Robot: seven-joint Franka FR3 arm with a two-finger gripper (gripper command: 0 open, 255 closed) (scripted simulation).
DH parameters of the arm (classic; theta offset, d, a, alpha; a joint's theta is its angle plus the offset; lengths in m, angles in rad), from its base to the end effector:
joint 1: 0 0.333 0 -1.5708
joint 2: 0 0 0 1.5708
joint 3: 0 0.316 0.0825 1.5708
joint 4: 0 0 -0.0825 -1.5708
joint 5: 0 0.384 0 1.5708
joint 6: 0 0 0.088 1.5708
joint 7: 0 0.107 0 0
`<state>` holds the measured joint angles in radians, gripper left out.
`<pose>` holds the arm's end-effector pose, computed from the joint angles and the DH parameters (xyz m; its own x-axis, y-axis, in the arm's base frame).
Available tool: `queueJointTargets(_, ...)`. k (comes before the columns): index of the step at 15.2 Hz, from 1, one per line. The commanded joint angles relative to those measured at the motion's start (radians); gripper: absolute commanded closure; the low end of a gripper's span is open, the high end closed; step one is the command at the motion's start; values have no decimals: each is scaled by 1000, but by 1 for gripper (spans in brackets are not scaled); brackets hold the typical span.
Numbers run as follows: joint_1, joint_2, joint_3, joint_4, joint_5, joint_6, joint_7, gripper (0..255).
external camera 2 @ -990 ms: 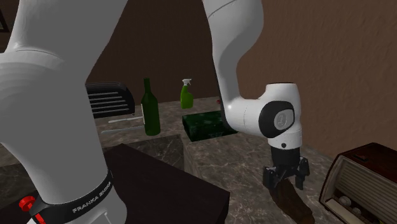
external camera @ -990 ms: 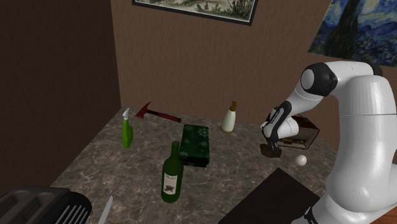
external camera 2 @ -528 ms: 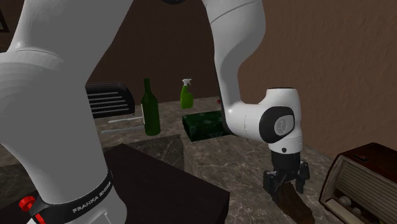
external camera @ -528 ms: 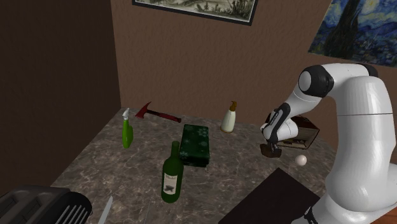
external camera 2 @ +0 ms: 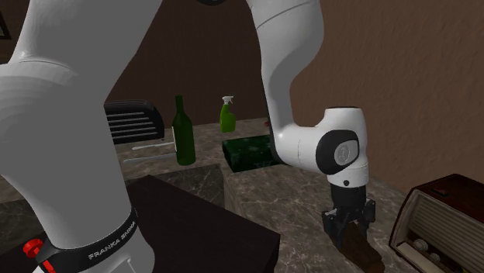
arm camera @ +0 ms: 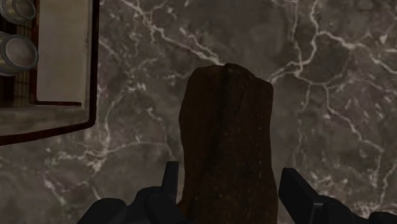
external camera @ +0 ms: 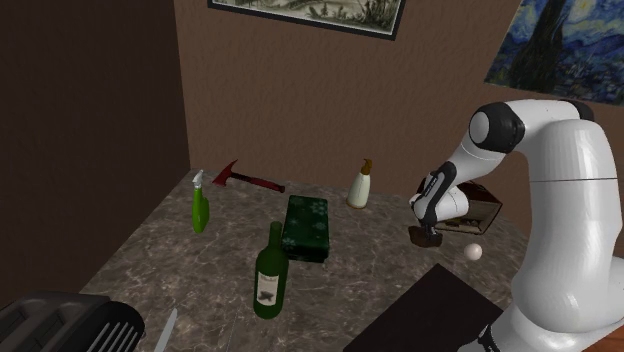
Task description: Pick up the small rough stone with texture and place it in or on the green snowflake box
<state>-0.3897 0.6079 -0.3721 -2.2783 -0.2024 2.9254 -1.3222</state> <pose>0.3784 -0.3635 0.1101 0.6646 0.7058 -0.2454 0.7402 -0.6667 0.0871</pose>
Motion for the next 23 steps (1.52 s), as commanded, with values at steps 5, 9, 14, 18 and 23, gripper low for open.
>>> queueJointTargets(5, 3, -15, -4, -5, -2, -9, -2, 255)
queueJointTargets(9, 16, -73, -19, -23, -12, -48, -7, 255)
queueJointTargets(14, 33, -144, -39, -41, -26, -100, -11, 255)
queueJointTargets(18, 46, -201, -54, -51, -39, -145, -13, 255)
queueJointTargets(23, 62, -270, -72, -59, -57, -204, -15, 255)
